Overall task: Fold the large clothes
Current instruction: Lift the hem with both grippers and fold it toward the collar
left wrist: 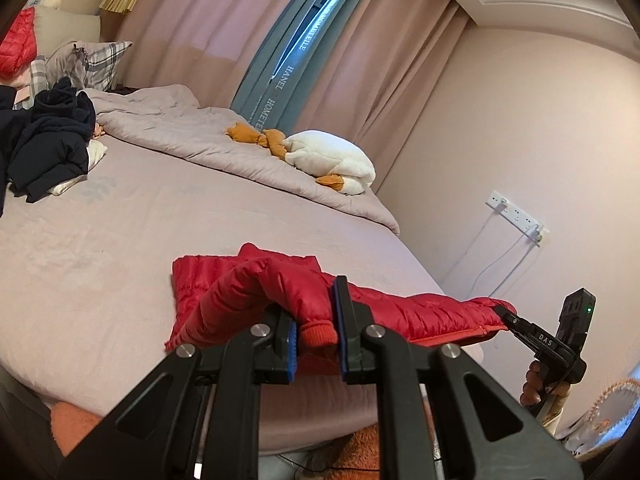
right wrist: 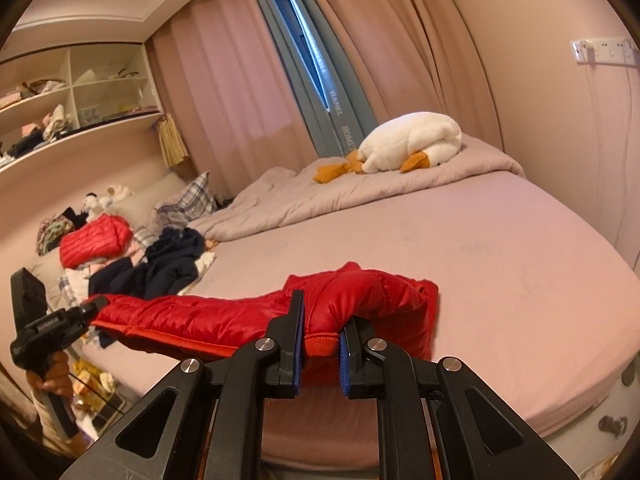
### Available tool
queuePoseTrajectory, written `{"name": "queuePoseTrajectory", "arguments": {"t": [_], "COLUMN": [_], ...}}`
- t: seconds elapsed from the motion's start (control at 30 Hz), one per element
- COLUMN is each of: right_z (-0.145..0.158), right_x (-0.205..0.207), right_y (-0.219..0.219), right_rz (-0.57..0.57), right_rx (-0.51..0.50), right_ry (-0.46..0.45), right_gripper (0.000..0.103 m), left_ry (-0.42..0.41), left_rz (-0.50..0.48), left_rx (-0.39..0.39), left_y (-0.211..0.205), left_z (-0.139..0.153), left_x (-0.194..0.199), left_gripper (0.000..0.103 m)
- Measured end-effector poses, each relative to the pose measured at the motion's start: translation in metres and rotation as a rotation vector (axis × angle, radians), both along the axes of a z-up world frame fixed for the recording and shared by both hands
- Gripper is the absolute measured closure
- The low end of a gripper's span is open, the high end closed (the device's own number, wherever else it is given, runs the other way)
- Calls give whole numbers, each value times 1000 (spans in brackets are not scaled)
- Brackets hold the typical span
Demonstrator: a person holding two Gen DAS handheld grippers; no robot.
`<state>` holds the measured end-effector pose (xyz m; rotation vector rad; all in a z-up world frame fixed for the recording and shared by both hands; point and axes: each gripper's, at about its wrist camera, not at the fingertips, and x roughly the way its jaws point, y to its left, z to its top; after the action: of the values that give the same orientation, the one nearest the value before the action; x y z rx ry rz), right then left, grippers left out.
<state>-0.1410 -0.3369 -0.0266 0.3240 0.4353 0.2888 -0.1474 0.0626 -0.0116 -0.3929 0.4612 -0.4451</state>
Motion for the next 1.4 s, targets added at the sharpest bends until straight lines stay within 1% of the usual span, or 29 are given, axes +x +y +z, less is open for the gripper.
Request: {"name": "queuePoseTrajectory", "arguments": {"t": [0.23,0.67,1.0,1.1,1.23,1.4], "right_z": [4,8,6,5,-3,-23], "right_x": [35,64,94,109,135,172], "right_y": [3,5,6,5,6,6], "right_rz": [-25,-52,-61,-61,-65,-65], "right_rx": [-21,-36,-44,-49,-52,-64], "right_ry": [28,72,123,143,195,283], "right_gripper": [88,88,88,88,88,88], "left_ry": [34,98,144,166,210,280], "left_rz": [29,31,37,44,59,75], "left_rx": [16,36,55,69,98,138], "left_y": [-3,-5,-12,-16,-23,-30], "left_z": [2,9,4,0,-12,-34], "left_x": [42,99,143,161,190,229], "left_gripper": [88,88,88,88,88,87]}}
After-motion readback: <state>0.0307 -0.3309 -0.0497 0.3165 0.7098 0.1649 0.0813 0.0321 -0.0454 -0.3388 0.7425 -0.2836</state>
